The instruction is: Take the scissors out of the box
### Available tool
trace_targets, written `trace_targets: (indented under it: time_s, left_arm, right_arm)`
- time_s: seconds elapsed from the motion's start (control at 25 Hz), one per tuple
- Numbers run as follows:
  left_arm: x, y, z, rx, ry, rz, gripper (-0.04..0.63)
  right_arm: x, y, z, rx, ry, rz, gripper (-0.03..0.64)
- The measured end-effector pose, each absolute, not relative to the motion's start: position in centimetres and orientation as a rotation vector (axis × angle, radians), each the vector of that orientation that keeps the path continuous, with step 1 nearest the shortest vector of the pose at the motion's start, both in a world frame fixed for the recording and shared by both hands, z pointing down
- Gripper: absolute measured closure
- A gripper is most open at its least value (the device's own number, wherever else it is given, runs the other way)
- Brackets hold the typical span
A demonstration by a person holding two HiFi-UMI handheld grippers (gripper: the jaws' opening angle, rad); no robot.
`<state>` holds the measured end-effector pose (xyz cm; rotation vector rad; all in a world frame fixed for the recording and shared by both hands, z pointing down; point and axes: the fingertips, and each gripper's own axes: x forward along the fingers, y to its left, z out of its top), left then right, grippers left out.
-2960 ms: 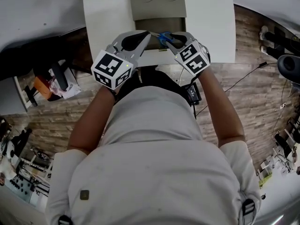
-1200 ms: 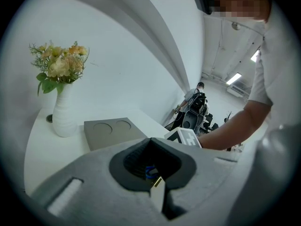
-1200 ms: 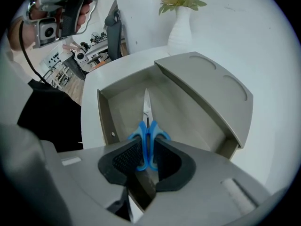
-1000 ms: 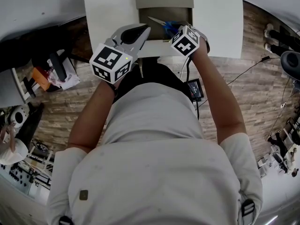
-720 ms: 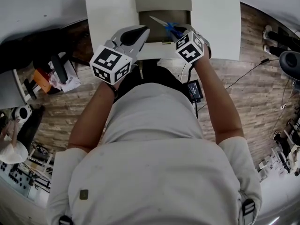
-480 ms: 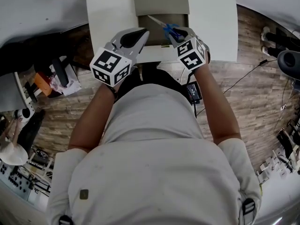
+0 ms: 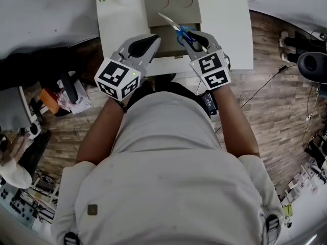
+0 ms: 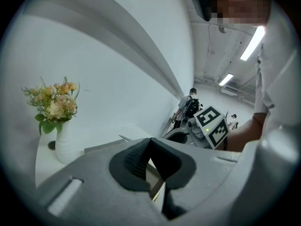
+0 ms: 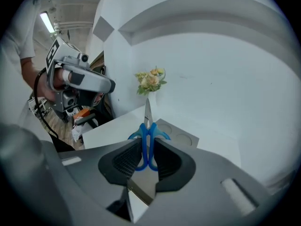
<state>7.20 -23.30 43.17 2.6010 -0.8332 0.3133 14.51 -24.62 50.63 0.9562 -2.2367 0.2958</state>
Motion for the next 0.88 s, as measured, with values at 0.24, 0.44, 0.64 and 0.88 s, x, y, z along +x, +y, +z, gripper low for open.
trace_targets:
  time_s: [0.24, 0.44, 0.64, 0.88]
  left_arm:
    - [6.5, -23.4, 39.9, 2.671, -0.817, 0.259, 0.591]
    - [4.6, -22.9, 37.0, 2.732, -0.785, 0.22, 0.591]
    - [1.9, -21.7, 35.1, 2.782, -0.711, 0.216, 0.591]
    - [-2.2, -19.5, 33.7, 2.83, -0.601, 0.216, 0.591]
  right_arm:
    - [13.9, -24.4, 45.4, 1.096, -2.319, 0.277, 0.517]
    - [12.4, -23.3, 41.4, 1.208, -2.365, 0.249, 0.517]
    - [10.3, -21.9, 38.5, 1.328, -2.379, 0.232, 0.517]
    - [6.8, -18.6, 36.9, 1.456, -2.361, 0.251, 0.517]
